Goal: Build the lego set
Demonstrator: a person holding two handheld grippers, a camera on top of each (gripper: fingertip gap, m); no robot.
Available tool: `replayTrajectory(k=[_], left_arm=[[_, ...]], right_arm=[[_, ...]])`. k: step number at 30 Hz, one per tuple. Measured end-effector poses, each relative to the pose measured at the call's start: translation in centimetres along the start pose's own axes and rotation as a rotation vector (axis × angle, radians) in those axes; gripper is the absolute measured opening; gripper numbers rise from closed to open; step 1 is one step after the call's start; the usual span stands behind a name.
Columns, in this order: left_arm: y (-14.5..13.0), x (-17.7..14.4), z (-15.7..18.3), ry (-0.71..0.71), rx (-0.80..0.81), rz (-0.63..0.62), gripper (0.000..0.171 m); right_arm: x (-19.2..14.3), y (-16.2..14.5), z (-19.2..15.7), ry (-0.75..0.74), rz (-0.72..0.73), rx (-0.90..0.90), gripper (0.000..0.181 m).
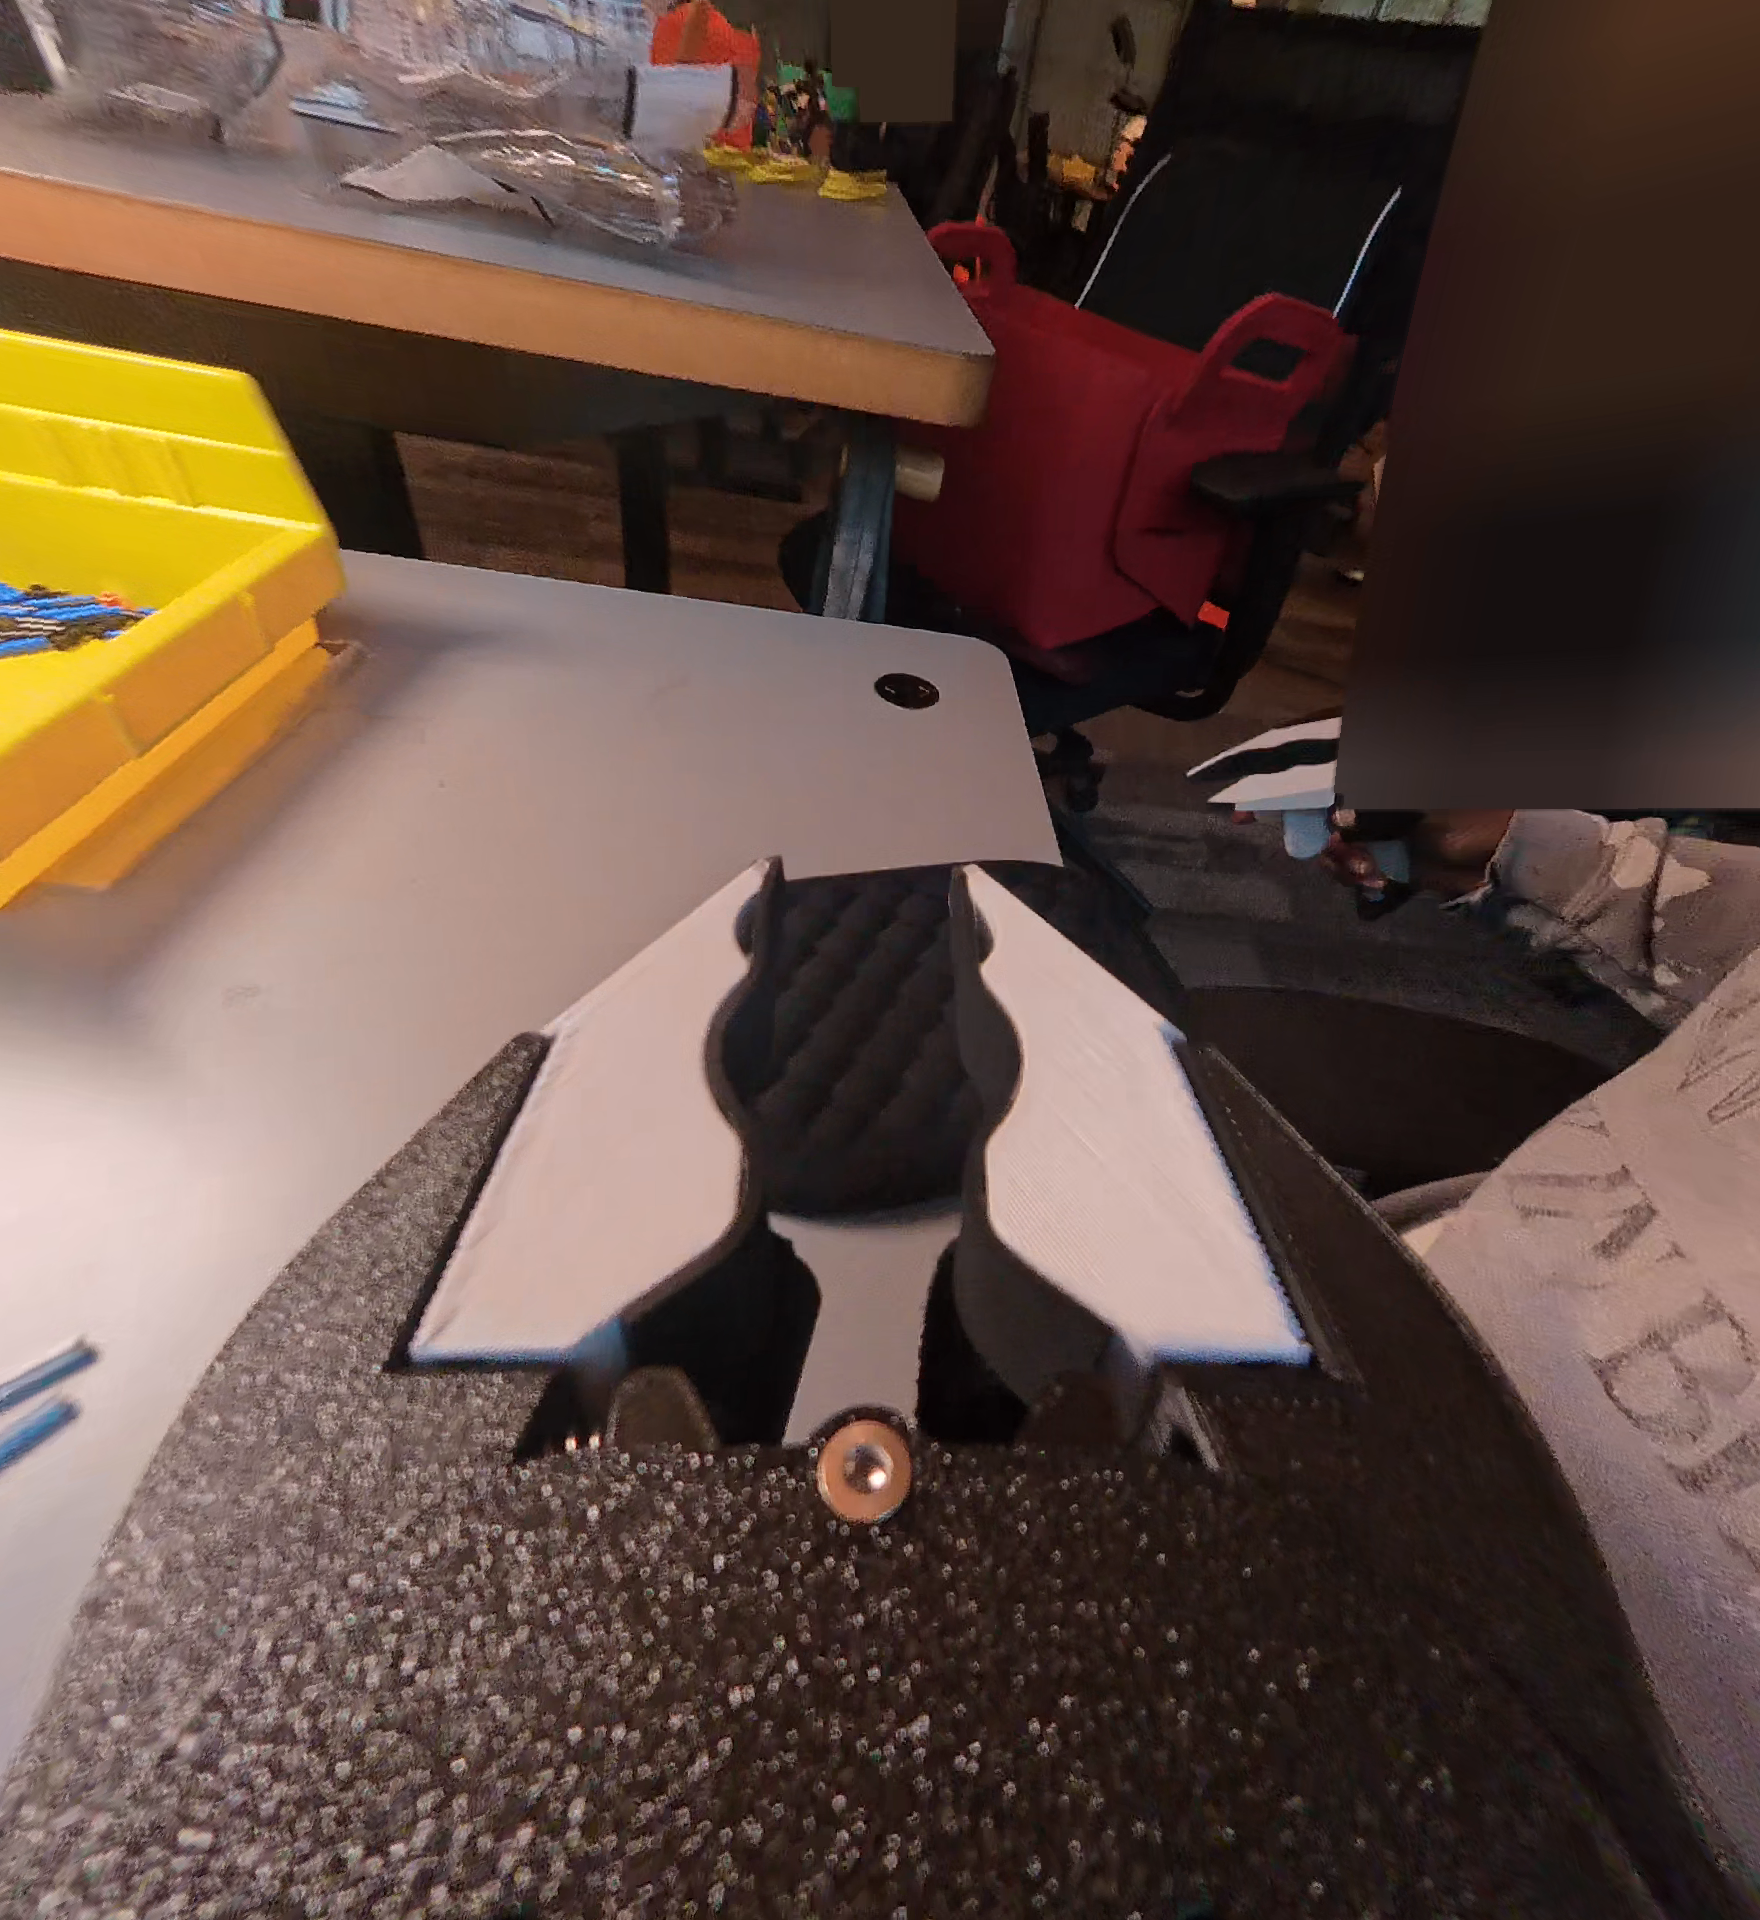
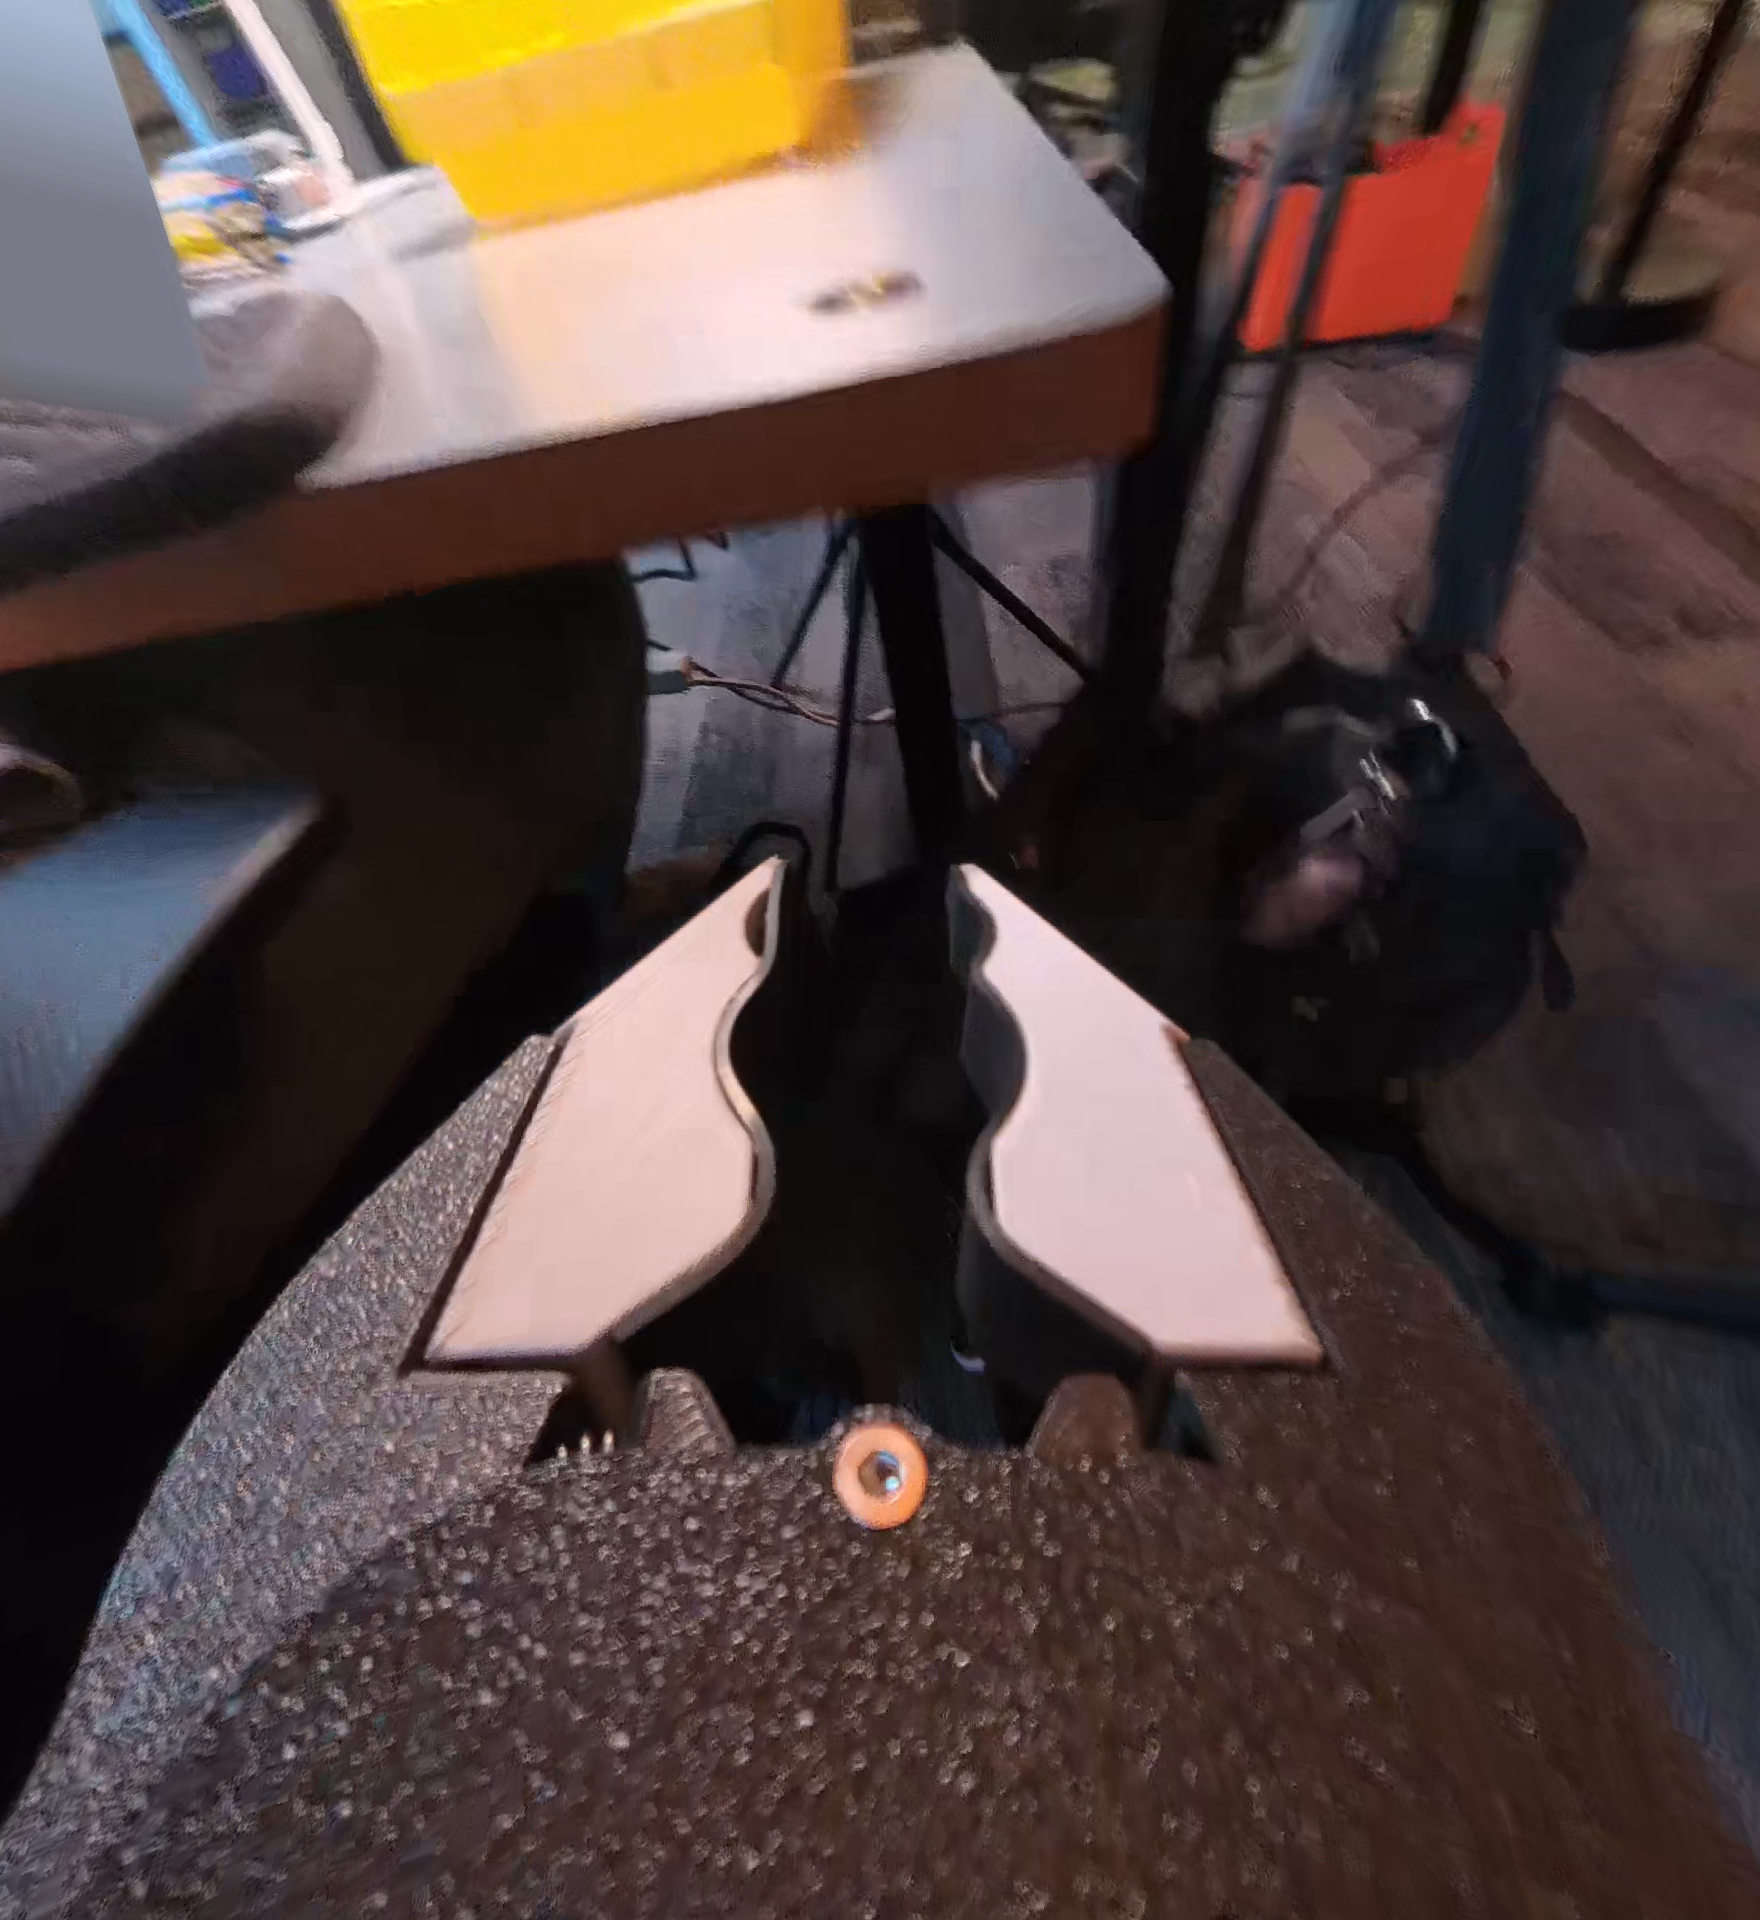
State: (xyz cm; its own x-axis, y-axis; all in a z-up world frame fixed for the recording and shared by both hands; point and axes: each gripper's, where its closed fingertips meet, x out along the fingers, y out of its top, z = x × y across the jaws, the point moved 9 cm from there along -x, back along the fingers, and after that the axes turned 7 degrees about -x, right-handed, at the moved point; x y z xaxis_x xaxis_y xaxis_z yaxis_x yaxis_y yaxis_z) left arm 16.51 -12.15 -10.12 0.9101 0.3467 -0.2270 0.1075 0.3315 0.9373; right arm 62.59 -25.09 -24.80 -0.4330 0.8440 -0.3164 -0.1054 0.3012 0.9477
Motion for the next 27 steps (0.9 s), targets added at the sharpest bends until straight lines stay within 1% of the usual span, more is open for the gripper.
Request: replayTrajectory(k=[4,7,10,12,14,15,17,19,21,23,27], left_arm=[[-1.0,-5.0,-0.8,-0.043,-0.066,0.065,0.038],[-1.1,-7.8,-1.4,-0.102,-0.058,0.098,0.044],[-0.5,-9.8,-1.2,-0.195,-0.027,0.092,0.053],[-0.1,-11.0,-0.6,-0.260,-0.004,0.080,0.055],[0.0,-12.3,0.4,-0.310,0.004,0.067,0.055],[-0.2,-13.0,1.1,-0.327,0.003,0.057,0.055],[-1.0,-14.5,2.8,-0.343,-0.006,0.038,0.055],[-2.3,-16.2,4.9,-0.336,-0.024,0.031,0.055],[-4.0,-17.8,7.3,-0.322,-0.043,0.031,0.055],[-5.6,-19.3,9.7,-0.289,-0.056,0.033,0.055],[-8.0,-22.3,13.8,-0.223,-0.047,0.019,0.055]], right_arm=[[3.1,7.8,-2.8,0.104,-0.015,-0.135,0.029],[3.3,13.2,-5.6,0.127,-0.067,-0.233,0.030],[2.8,17.5,-8.8,0.107,-0.083,-0.261,0.032],[2.7,19.1,-11.4,0.106,-0.077,-0.271,0.034],[3.5,19.9,-13.7,0.129,-0.066,-0.321,0.034],[4.2,19.9,-14.8,0.163,-0.083,-0.345,0.036],[5.2,19.6,-16.7,0.206,-0.083,-0.379,0.041],[5.3,18.9,-18.6,0.255,-0.066,-0.400,0.042],[4.8,18.0,-20.0,0.265,-0.033,-0.431,0.042],[4.1,16.9,-21.3,0.281,0.002,-0.418,0.042],[1.6,14.5,-24.3,0.282,0.087,-0.402,0.042]])
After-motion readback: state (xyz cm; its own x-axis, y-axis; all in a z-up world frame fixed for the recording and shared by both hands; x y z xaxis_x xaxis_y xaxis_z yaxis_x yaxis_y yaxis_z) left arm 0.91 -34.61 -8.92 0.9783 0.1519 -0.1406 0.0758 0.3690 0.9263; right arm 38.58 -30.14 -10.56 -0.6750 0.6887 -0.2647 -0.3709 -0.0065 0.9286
